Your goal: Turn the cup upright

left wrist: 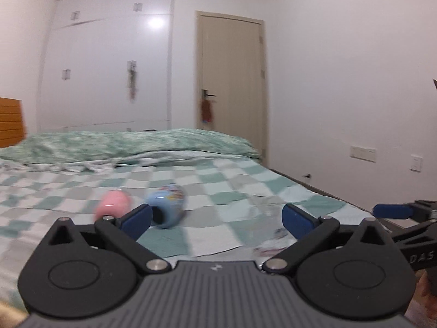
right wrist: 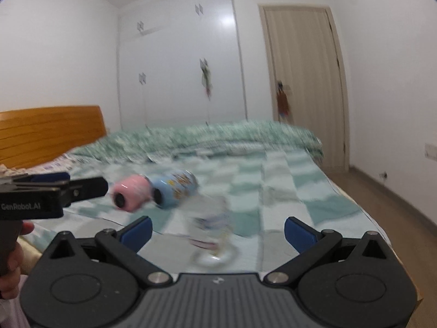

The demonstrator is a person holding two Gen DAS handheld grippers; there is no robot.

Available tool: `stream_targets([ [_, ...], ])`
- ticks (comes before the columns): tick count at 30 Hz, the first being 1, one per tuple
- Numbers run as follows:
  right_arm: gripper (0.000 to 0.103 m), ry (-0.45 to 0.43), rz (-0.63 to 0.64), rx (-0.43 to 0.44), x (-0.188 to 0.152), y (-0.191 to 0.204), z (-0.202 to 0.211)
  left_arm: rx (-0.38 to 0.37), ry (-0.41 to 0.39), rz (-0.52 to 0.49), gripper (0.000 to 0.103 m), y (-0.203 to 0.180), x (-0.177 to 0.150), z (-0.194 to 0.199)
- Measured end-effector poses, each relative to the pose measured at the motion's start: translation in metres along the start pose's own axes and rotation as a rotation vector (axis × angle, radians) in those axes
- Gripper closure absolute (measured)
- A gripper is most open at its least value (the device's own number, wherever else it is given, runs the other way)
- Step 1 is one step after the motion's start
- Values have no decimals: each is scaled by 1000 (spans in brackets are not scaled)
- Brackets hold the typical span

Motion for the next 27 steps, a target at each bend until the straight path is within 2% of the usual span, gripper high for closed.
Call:
stream_targets([
  [5,0,-80,22,4,-1,55,33,81,-11,7,0,45,-9,56],
  [9,0,-81,-8,-14,-19,77,48,104,-23,22,0,63,-21,85],
  [13,0,-76,5,-47,-31,83,48,141,-11,42,0,73,-39,93],
  [17,0,-83,15,-61,-29,84,50,162,1,49,0,79,-51,96],
  [27,0,-65,11,-64,-34,80,49,166,-4,69,0,82,-55,96],
])
Point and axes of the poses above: each gripper's, at about its wrist camera, not at the fingertips, and z roughly against the way its jaws point, y to its left, x to its top, the point moved 10 cm from there along -z, roughly the way its jaws point, and after that the axes turned 4 degrees about x, right-handed, at the moved point
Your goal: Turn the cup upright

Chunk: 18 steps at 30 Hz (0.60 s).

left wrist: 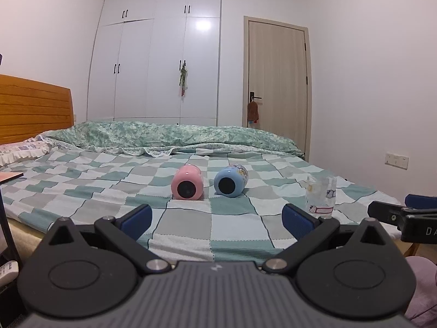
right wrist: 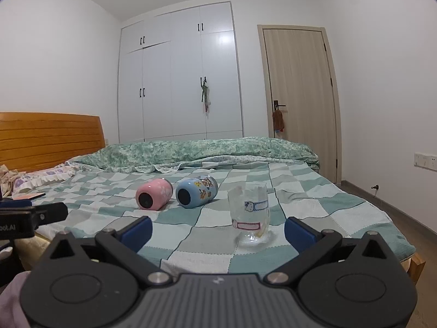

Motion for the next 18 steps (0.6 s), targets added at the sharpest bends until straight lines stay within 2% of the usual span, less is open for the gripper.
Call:
stream_targets([
  [18,0,1,-2,0,-1,0,0,-1,-3,9,0,2,-1,0],
])
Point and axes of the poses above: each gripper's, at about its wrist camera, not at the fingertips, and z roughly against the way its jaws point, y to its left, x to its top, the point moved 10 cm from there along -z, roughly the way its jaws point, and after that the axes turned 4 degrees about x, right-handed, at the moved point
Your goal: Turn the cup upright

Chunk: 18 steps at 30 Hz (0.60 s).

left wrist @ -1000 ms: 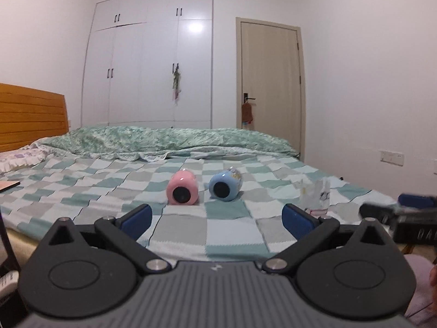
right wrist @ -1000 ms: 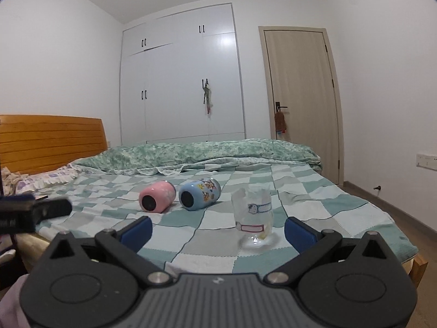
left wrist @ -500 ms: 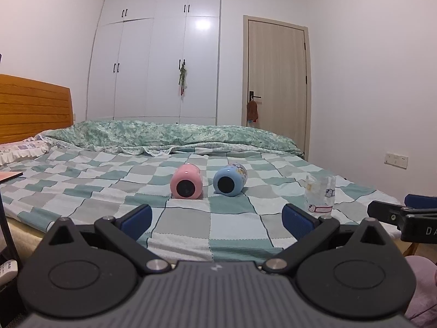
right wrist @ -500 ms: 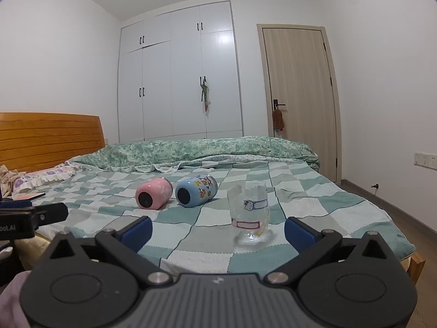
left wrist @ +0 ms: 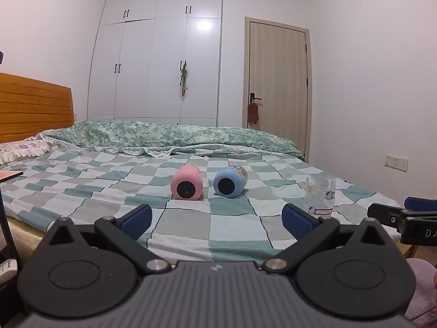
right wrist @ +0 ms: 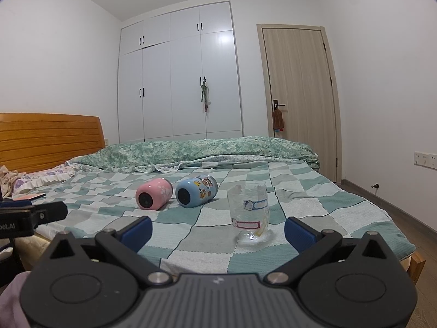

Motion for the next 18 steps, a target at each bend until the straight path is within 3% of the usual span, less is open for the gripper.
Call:
stream_targets([
  [18,0,-2,1,0,0,0,0,-5,0,3,0,-1,1,-1],
])
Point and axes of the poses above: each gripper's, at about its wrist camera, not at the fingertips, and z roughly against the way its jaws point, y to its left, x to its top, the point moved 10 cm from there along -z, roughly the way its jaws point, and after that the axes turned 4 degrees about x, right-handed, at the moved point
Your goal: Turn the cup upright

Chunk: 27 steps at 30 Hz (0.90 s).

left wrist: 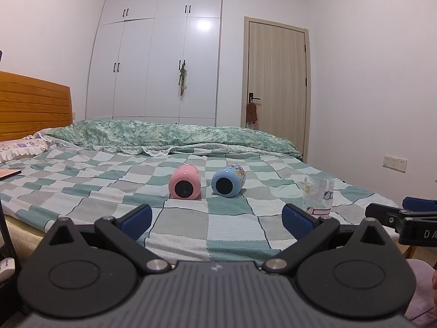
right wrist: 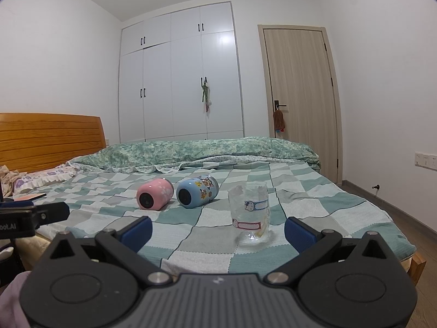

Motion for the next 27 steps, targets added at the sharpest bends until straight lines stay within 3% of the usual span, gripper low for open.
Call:
stream_targets([
  [27,0,1,2,0,0,1,1,-9,3,15,0,-1,-1,1],
])
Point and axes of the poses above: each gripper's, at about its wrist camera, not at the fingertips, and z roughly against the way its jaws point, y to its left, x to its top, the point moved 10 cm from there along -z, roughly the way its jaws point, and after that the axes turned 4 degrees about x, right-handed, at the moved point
